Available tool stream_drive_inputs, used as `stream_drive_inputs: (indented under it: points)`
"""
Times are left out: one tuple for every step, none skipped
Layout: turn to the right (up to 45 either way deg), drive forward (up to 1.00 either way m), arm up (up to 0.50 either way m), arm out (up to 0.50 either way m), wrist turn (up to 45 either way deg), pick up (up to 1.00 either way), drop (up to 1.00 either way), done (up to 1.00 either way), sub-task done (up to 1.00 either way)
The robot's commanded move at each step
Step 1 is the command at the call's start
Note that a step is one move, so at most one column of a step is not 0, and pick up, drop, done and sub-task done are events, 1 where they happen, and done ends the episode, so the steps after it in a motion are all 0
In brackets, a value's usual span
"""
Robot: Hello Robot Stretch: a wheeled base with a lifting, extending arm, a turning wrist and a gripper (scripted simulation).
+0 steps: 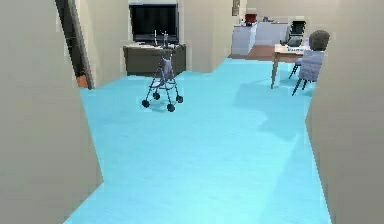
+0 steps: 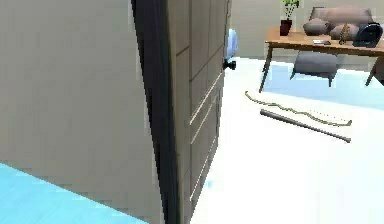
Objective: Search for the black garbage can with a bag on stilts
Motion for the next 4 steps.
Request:
stream_drive_inputs:
  points:
    - [9.0, 0.00, 0.00, 0.00, 0.0, 0.00, 0.00, 0.00, 0.00]
    - [0.0, 1.00, 0.00, 0.00, 0.0, 0.00, 0.00, 0.00, 0.00]
    - [0.0, 1.00, 0.00, 0.00, 0.0, 0.00, 0.00, 0.00, 0.00]
    - [3.0, 0.00, 0.00, 0.00, 0.0, 0.00, 0.00, 0.00, 0.00]
